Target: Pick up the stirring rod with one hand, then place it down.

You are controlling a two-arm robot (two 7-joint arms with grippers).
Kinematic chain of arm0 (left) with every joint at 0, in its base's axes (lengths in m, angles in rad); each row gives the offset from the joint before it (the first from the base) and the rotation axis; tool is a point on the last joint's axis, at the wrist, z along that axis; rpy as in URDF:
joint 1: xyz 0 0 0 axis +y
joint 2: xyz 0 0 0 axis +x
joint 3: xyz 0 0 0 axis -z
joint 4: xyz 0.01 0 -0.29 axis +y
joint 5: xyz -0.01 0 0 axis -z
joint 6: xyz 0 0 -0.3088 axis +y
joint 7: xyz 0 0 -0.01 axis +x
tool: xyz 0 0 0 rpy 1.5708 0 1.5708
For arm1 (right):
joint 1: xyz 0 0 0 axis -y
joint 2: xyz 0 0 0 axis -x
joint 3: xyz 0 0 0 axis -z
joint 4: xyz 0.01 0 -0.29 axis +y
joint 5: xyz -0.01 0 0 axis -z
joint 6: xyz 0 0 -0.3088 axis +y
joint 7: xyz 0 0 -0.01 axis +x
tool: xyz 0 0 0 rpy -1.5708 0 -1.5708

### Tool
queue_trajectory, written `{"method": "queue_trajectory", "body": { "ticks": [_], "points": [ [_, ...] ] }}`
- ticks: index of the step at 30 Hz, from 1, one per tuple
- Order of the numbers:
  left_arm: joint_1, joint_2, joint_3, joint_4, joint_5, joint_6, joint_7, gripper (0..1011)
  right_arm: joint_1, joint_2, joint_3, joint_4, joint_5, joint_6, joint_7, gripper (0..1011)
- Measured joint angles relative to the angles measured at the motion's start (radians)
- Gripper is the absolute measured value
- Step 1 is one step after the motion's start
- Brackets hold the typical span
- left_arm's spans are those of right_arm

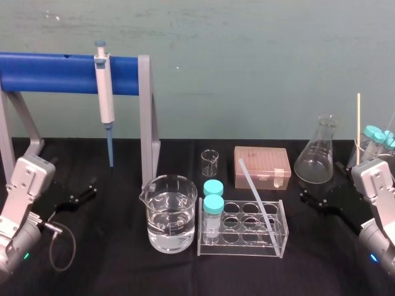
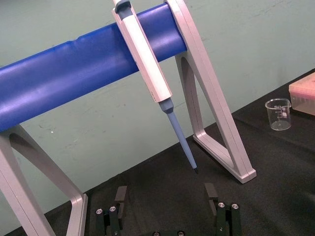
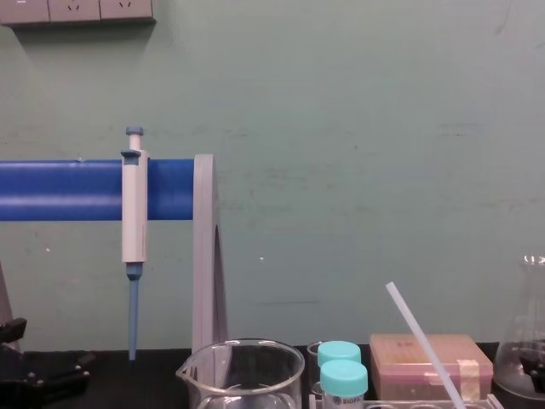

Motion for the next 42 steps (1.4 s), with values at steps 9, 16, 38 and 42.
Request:
{"method": "queue_trajectory", "body": {
  "ticks": [9, 16, 38, 42],
  "points": [
    [0.000, 0.000, 0.000, 0.000, 0.000, 0.000, 0.000, 1000, 0.000, 0.000, 0.000, 0.000, 0.000, 0.000, 0.000, 1003],
    [0.000, 0.000, 0.000, 0.000, 0.000, 0.000, 0.000, 1000, 0.000, 0.000, 0.000, 0.000, 0.000, 0.000, 0.000, 1003],
    [0.000, 0.000, 0.000, 0.000, 0.000, 0.000, 0.000, 1000, 0.000, 0.000, 0.000, 0.000, 0.000, 0.000, 0.000, 1003],
    [0.000, 0.000, 0.000, 0.000, 0.000, 0.000, 0.000, 1000, 0.000, 0.000, 0.000, 0.000, 0.000, 0.000, 0.000, 1003]
  ]
}}
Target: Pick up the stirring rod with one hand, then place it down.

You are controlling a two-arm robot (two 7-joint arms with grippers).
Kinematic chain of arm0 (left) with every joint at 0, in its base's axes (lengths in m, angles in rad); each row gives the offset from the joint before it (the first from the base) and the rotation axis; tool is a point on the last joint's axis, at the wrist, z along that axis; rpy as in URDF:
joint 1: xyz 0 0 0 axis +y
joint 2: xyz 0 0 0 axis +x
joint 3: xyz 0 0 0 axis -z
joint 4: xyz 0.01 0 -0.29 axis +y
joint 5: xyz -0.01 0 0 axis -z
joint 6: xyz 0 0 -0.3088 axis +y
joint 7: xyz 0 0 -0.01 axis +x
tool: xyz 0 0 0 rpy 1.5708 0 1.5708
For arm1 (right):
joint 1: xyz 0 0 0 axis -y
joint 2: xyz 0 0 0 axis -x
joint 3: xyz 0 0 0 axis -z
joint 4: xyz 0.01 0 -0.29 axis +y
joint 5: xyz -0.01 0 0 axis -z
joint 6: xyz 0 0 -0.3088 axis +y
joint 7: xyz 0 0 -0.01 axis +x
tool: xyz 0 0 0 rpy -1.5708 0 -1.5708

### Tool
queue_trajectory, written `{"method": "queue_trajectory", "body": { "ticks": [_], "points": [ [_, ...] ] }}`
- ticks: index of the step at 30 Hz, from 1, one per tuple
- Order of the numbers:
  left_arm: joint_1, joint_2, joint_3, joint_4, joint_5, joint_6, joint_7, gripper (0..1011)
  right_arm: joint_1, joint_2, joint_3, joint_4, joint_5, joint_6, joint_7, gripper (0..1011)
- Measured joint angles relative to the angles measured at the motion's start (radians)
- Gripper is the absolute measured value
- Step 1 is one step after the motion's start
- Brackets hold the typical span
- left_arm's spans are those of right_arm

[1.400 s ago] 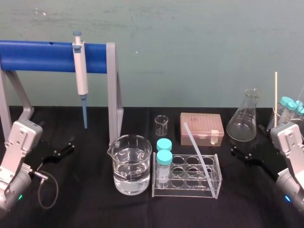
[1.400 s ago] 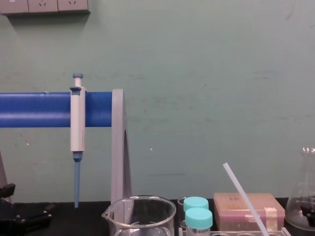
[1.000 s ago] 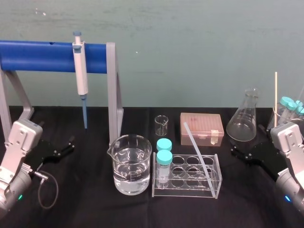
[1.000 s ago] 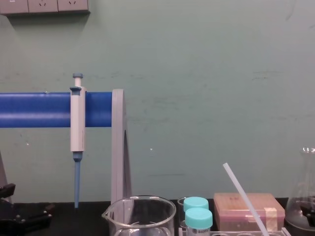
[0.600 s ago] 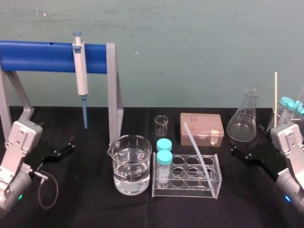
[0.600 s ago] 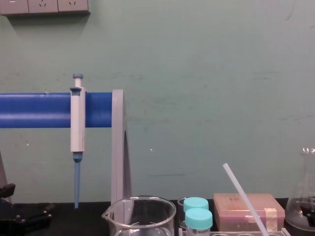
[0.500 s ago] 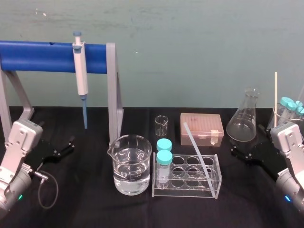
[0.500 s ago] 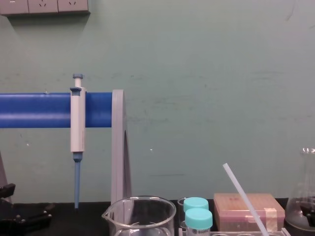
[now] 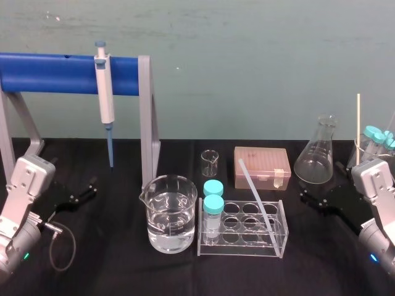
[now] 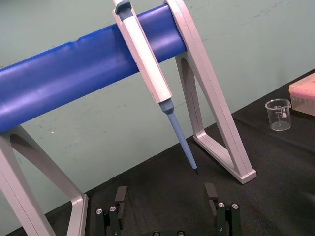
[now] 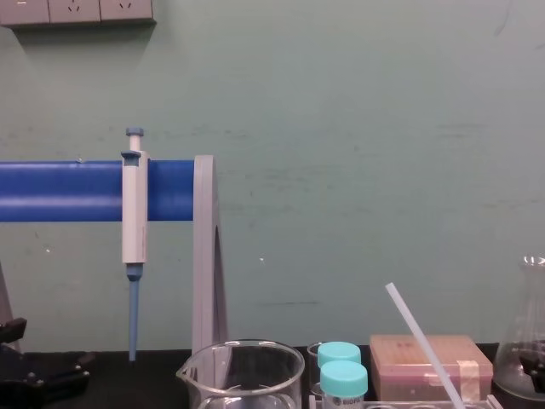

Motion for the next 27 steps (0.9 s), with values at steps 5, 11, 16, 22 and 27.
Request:
{"method": "queue_trajectory", "body": {
  "ticks": [5, 11, 16, 22, 27],
  "points": [
    [0.000, 0.000, 0.000, 0.000, 0.000, 0.000, 0.000, 1000, 0.000, 0.000, 0.000, 0.000, 0.000, 0.000, 0.000, 1003],
    [0.000, 0.000, 0.000, 0.000, 0.000, 0.000, 0.000, 1000, 0.000, 0.000, 0.001, 0.000, 0.000, 0.000, 0.000, 1003],
    [0.000, 0.000, 0.000, 0.000, 0.000, 0.000, 0.000, 1000, 0.000, -0.007, 0.031, -0.005, 0.024, 0.007, 0.022, 1003],
    [0.000, 0.000, 0.000, 0.000, 0.000, 0.000, 0.000, 1000, -0.008, 0.005, 0.092, -0.069, 0.157, 0.063, 0.138, 1003],
    [0.000, 0.000, 0.000, 0.000, 0.000, 0.000, 0.000, 1000, -0.010, 0.028, 0.124, -0.127, 0.278, 0.159, 0.268, 1003]
  ]
}}
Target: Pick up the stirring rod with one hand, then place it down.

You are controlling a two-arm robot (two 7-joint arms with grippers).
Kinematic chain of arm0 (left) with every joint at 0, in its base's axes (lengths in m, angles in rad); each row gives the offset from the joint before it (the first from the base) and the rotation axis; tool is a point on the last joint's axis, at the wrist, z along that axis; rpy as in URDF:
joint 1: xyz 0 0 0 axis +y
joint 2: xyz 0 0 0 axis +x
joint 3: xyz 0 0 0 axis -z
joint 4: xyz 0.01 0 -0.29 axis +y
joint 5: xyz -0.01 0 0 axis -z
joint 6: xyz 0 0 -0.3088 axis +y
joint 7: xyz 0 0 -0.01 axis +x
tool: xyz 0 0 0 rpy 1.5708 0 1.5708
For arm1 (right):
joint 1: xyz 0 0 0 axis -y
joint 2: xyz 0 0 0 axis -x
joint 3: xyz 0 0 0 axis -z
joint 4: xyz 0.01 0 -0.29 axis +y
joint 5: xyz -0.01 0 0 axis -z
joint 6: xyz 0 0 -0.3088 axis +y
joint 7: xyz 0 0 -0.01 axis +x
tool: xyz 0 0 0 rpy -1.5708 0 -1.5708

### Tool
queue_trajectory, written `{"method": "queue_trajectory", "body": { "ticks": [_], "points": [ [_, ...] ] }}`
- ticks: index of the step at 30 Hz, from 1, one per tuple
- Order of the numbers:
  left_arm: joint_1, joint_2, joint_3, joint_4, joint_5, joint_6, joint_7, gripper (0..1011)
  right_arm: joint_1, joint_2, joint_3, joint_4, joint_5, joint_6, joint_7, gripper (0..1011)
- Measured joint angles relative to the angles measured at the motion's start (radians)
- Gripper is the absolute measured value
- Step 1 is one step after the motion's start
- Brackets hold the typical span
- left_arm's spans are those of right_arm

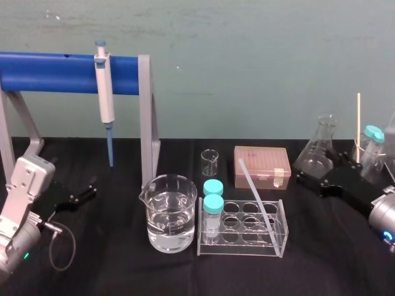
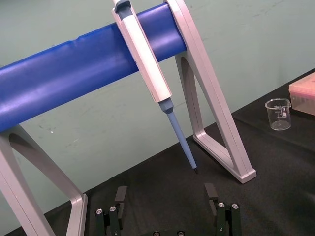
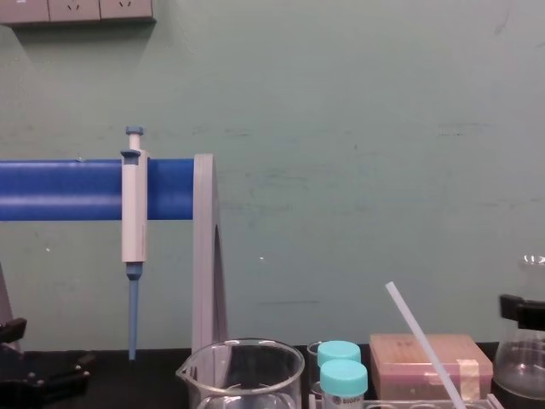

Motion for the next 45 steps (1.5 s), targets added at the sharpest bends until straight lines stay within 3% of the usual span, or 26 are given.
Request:
{"method": "queue_trajectory", "body": {
  "ticks": [5, 13, 26, 38, 45],
  "points": [
    [0.000, 0.000, 0.000, 0.000, 0.000, 0.000, 0.000, 1000, 0.023, 0.023, -0.009, -0.037, 0.060, 0.082, 0.137, 1003],
    [0.000, 0.000, 0.000, 0.000, 0.000, 0.000, 0.000, 1000, 0.094, 0.014, -0.075, -0.026, 0.044, 0.135, 0.260, 1003],
    [0.000, 0.000, 0.000, 0.000, 0.000, 0.000, 0.000, 1000, 0.193, -0.046, -0.165, 0.069, -0.052, 0.172, 0.285, 1003],
    [0.000, 0.000, 0.000, 0.000, 0.000, 0.000, 0.000, 1000, 0.207, -0.076, -0.175, 0.097, -0.078, 0.178, 0.286, 1003],
    [0.000, 0.000, 0.000, 0.000, 0.000, 0.000, 0.000, 1000, 0.207, -0.075, -0.175, 0.097, -0.077, 0.178, 0.285, 1003]
  ]
}}
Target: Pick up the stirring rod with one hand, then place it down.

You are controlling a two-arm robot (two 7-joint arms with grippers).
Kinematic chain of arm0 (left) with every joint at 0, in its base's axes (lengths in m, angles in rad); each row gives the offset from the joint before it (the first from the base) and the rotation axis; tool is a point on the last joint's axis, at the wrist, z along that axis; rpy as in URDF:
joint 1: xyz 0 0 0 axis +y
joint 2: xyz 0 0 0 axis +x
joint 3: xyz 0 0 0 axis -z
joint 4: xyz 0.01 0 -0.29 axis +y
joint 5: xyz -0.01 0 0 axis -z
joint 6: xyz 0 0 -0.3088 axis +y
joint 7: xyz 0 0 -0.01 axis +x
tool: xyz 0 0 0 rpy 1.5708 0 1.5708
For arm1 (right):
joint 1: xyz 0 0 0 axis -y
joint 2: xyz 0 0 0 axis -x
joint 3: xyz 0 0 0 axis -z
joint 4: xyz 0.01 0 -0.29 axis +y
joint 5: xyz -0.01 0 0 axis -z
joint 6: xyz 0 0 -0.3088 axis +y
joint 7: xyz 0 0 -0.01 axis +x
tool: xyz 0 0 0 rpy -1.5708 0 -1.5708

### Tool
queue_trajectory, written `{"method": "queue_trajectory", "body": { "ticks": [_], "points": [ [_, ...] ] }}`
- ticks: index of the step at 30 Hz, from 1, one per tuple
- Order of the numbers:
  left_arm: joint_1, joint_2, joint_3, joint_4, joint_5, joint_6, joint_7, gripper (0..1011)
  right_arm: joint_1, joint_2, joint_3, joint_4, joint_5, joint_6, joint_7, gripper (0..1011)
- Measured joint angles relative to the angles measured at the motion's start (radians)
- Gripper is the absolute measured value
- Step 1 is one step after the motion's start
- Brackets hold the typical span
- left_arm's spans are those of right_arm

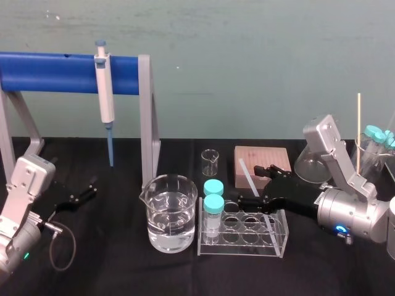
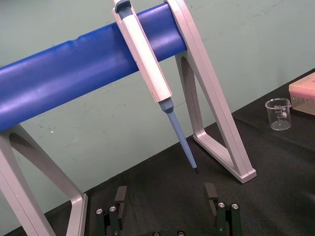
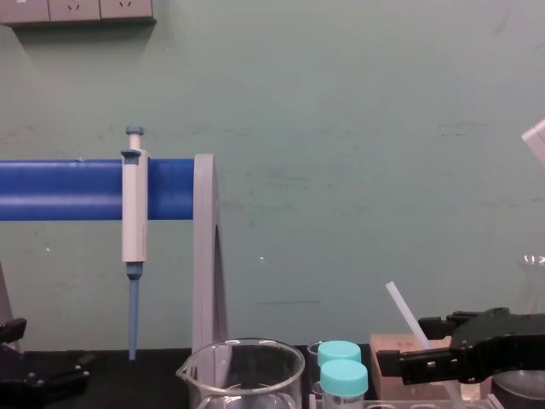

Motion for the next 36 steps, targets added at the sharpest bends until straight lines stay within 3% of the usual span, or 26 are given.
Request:
{"method": "queue_trajectory", "body": {
  "ticks": [6, 14, 16, 21, 32, 36],
  "points": [
    [0.000, 0.000, 0.000, 0.000, 0.000, 0.000, 0.000, 1000, 0.000, 0.000, 0.000, 0.000, 0.001, 0.000, -0.001, 909],
    [0.000, 0.000, 0.000, 0.000, 0.000, 0.000, 0.000, 1000, -0.001, 0.001, 0.001, -0.001, 0.002, -0.001, -0.001, 661],
    [0.000, 0.000, 0.000, 0.000, 0.000, 0.000, 0.000, 1000, -0.001, 0.001, 0.001, -0.001, 0.002, -0.001, -0.001, 641],
    [0.000, 0.000, 0.000, 0.000, 0.000, 0.000, 0.000, 1000, -0.001, 0.002, 0.001, -0.002, 0.003, -0.001, -0.001, 435],
    [0.000, 0.000, 0.000, 0.000, 0.000, 0.000, 0.000, 1000, -0.002, 0.002, 0.001, -0.002, 0.004, -0.001, -0.001, 91],
    [0.000, 0.000, 0.000, 0.000, 0.000, 0.000, 0.000, 1000, -0.002, 0.002, 0.001, -0.002, 0.004, -0.001, -0.001, 67]
  ]
}}
